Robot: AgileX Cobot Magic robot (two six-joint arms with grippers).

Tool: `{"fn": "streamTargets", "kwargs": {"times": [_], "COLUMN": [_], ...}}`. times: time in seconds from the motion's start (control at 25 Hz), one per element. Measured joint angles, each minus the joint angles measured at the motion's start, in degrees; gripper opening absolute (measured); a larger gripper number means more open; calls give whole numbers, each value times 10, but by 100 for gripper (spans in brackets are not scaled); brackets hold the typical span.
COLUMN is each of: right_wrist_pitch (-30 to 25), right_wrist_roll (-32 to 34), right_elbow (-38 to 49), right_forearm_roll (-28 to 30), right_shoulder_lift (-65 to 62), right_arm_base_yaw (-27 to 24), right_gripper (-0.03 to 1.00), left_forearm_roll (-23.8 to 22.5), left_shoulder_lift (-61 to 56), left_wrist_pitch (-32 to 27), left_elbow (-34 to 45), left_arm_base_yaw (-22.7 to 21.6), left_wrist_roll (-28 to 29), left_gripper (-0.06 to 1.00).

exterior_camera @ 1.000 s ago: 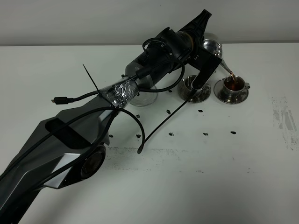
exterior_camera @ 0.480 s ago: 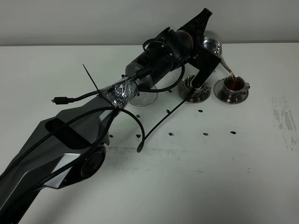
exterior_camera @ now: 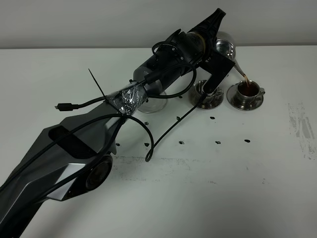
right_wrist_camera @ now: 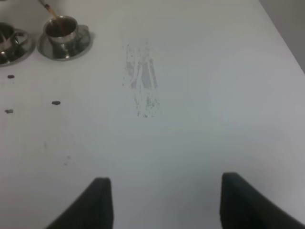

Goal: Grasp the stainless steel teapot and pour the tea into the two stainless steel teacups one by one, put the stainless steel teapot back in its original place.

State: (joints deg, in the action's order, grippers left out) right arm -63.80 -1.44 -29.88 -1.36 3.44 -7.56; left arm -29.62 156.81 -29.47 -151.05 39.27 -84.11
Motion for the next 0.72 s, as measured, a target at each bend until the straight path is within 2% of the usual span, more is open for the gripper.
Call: {"fn": "streamTargets", "kwargs": {"times": [0.32,0.72], "right_wrist_pitch": [0,0], "right_wrist_roll": [0,0], "right_elbow": [0,0], "right_forearm_roll": [0,0], "right_shoulder_lift": [0,0], "right_arm_base_yaw": [0,0], "right_gripper": [49,49], "left_forearm_roll": [7,26], "left_shoulder_lift": [0,0], "left_wrist_pitch": [-5,-43], "left_elbow": [0,0], "left_arm_base_yaw": [3,3], "left_wrist_roll": [1,59], "left_gripper": [18,18]}}
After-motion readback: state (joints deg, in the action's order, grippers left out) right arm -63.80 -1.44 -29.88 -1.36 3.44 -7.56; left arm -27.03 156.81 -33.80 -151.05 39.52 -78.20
